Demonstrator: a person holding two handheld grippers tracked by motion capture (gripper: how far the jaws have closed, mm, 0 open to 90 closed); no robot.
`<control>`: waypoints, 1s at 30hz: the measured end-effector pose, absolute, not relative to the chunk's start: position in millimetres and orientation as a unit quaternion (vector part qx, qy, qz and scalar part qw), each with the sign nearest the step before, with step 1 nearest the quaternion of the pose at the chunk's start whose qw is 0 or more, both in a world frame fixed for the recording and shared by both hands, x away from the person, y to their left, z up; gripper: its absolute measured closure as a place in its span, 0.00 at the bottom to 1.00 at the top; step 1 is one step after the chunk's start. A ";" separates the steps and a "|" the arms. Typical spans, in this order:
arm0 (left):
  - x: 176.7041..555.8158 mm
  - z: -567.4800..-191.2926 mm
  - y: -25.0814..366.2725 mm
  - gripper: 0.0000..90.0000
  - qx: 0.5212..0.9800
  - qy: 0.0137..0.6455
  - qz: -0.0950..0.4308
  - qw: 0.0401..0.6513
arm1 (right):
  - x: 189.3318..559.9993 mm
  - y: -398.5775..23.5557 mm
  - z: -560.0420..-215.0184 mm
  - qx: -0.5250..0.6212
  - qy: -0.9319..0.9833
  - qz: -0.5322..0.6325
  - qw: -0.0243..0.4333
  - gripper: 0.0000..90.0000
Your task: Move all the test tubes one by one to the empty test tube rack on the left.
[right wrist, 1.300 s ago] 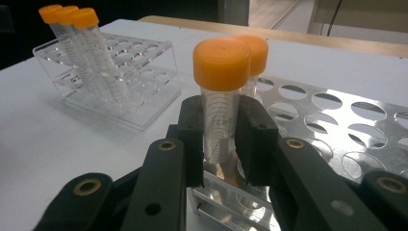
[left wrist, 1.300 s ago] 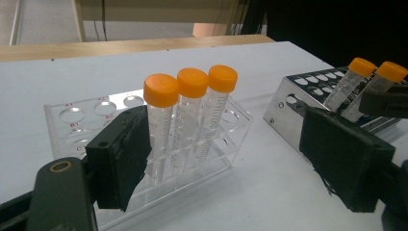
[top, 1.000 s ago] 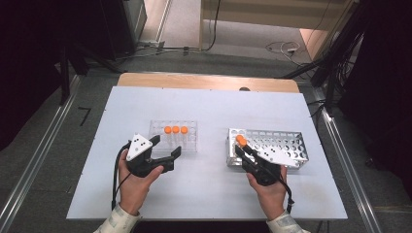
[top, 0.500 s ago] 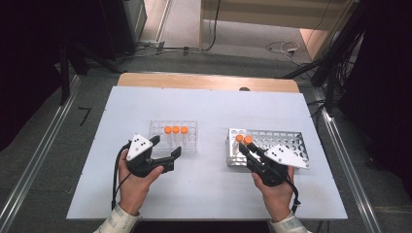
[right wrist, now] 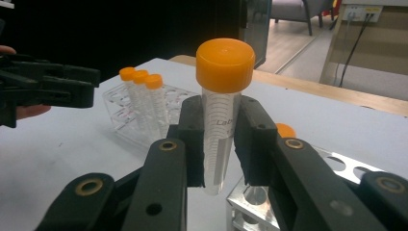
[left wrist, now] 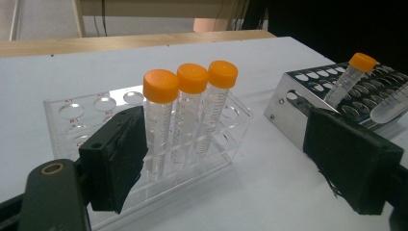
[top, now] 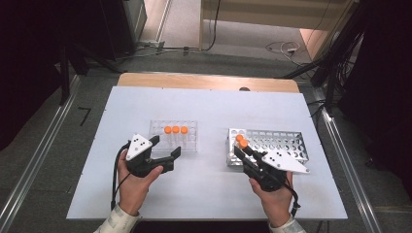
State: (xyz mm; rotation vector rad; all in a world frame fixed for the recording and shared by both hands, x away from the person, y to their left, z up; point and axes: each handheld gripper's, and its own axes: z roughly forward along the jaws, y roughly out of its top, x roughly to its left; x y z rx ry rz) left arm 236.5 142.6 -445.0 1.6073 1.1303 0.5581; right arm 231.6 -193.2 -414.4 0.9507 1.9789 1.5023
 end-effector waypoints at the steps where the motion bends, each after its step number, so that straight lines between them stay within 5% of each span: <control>1: 236.4 -444.9 142.6 0.17 0.671 0.472 0.233 0.522 | 231.3 -191.9 -414.6 0.343 0.724 0.549 0.237 0.80; 30: 230.9 -439.6 136.5 0.18 0.677 0.459 0.227 0.529 | 235.8 -138.6 -438.9 0.303 0.772 0.522 0.199 0.80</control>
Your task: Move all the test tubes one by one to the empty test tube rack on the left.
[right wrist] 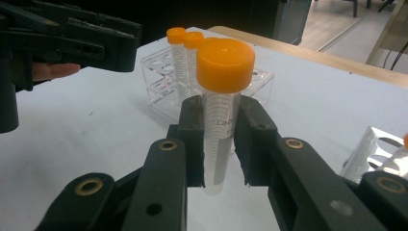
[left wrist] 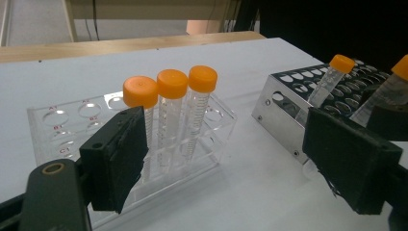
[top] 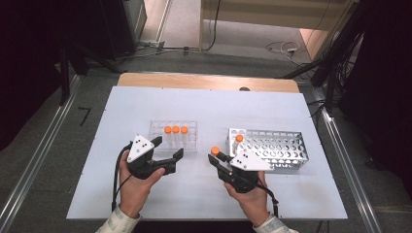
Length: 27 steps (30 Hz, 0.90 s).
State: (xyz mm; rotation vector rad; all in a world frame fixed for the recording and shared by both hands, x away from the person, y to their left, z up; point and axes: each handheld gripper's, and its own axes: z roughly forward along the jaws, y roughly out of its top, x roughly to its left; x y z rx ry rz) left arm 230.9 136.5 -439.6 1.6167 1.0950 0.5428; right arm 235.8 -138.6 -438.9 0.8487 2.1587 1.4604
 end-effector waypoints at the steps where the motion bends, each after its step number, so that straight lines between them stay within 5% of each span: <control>1: 230.7 -439.4 136.2 0.18 0.678 0.458 0.226 0.529 | 236.3 -137.0 -439.5 0.303 0.772 0.522 0.198 0.80; 27: 218.1 -426.7 122.5 0.22 0.688 0.424 0.219 0.547 | 246.5 -92.8 -450.0 0.283 0.792 0.514 0.172 0.80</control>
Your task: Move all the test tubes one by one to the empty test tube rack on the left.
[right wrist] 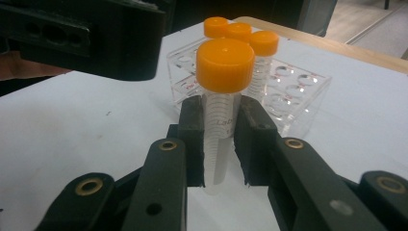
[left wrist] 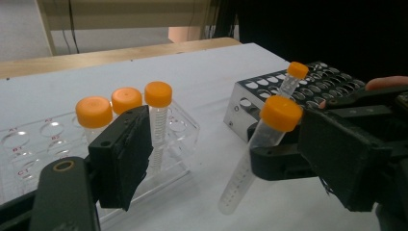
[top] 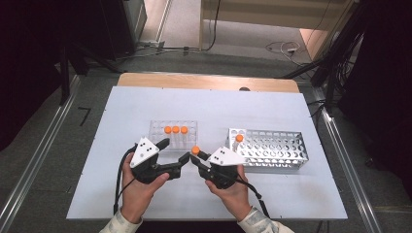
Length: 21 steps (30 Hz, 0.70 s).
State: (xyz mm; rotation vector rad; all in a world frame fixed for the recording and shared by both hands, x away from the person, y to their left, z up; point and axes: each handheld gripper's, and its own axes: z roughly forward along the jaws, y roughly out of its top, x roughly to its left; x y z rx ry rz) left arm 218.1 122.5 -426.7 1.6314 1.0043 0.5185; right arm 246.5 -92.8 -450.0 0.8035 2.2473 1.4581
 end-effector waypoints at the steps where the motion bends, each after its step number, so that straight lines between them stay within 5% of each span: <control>1: 217.5 -426.4 122.0 0.23 0.688 0.423 0.218 0.548 | 246.4 -90.7 -450.3 0.281 0.792 0.514 0.172 0.80; 12: 213.7 -425.4 117.7 0.39 0.699 0.404 0.228 0.544 | 242.1 -70.4 -450.1 0.263 0.799 0.519 0.153 0.80; 21: 212.9 -426.5 117.4 0.62 0.707 0.391 0.228 0.543 | 239.8 -65.0 -448.6 0.256 0.799 0.523 0.150 0.80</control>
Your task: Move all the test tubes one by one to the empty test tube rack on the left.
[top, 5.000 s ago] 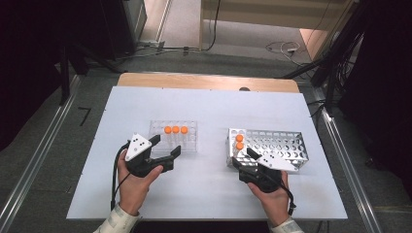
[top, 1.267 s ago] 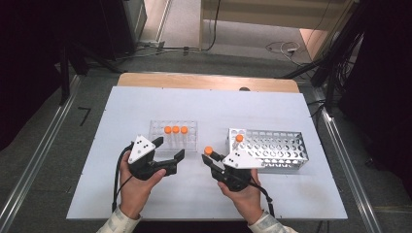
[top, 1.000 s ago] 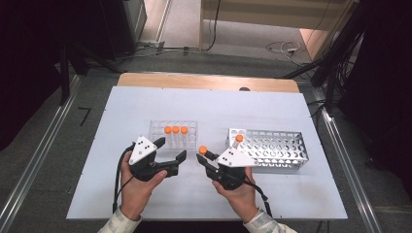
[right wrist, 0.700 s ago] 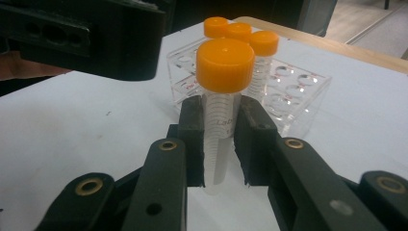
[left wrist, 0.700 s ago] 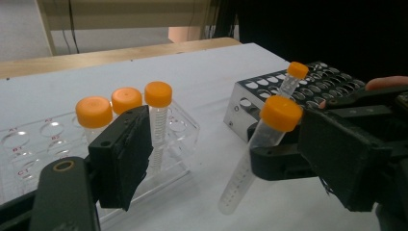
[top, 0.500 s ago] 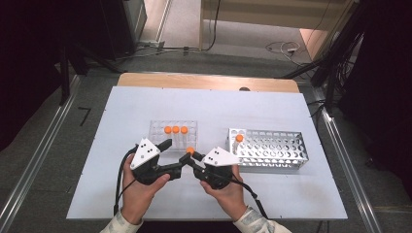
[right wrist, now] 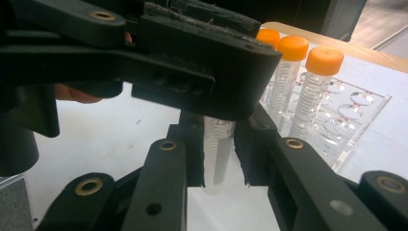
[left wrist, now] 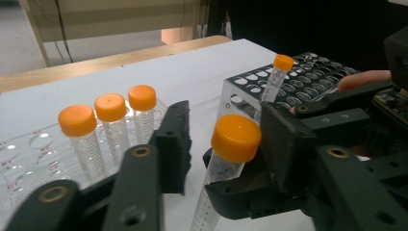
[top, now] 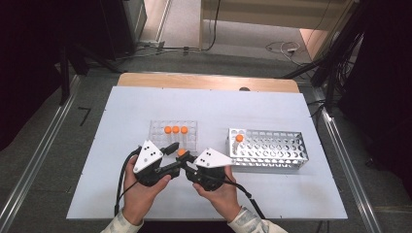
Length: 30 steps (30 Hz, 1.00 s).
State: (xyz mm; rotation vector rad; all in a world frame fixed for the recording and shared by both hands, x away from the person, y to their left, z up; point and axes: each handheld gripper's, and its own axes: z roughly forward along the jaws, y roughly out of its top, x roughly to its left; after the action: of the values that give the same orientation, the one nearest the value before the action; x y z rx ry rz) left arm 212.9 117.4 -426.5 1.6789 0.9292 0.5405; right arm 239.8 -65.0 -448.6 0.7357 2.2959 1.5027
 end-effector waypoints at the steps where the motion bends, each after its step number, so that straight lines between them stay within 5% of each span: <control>1: 212.9 -426.6 117.2 0.65 0.708 0.390 0.229 0.542 | 239.9 -65.1 -448.5 0.256 0.799 0.523 0.150 0.80; 17: 213.6 -427.6 116.5 0.77 0.713 0.383 0.224 0.544 | 240.6 -66.1 -448.8 0.258 0.798 0.522 0.154 0.79; 25: 217.4 -426.9 121.0 0.78 0.709 0.389 0.222 0.545 | 241.6 -69.4 -447.6 0.269 0.792 0.529 0.145 0.31; 30: 220.1 -423.5 125.9 0.78 0.701 0.396 0.224 0.549 | 240.7 -75.8 -447.0 0.267 0.793 0.529 0.141 0.20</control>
State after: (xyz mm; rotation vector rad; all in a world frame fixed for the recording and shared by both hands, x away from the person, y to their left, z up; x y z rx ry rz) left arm 220.1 125.9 -423.5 1.6600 0.9370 0.5307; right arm 240.7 -75.8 -447.0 0.7706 2.2903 1.5261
